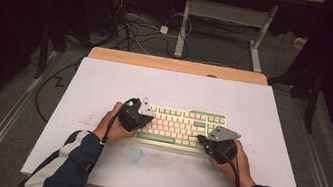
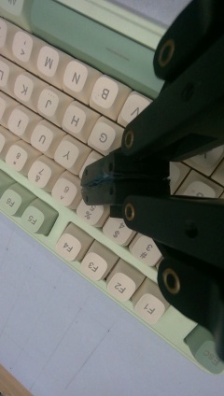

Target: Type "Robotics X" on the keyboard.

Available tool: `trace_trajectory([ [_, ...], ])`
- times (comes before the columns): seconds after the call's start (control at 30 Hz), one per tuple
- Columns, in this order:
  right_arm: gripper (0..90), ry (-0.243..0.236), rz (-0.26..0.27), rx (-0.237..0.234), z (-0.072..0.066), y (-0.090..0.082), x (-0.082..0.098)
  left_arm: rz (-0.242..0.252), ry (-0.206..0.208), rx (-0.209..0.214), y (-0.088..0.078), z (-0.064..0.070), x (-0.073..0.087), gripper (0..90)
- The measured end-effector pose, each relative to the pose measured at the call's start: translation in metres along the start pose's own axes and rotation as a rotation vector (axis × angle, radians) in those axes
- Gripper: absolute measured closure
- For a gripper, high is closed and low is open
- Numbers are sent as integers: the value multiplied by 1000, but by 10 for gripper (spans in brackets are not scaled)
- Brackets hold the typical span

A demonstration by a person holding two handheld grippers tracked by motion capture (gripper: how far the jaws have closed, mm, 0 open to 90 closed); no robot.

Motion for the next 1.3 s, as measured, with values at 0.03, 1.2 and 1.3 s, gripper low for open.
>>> trace_trajectory([
  [0.03, 900, 0, 0, 1, 0, 0, 0, -2, -4, 0, 1, 0, 1, 866],
  [1.2, 900, -19, 62, 19, -1, -21, -8, 235, -65, -36, -67, -28, -6, 336],
  [1.3, 900, -20, 60, 17, -2, -21, -8, 239, -87, -51, -72, -34, -1, 275],
])
Point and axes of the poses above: each handheld gripper's, and its own axes: y roughly forward along the jaws, x roughly out of its underside, z roughly to its right, the point moved 6 cm from there along y, roughly forward along the jaws, and after that the axes turned 14 degrees about -x, right-handed, at the moved point
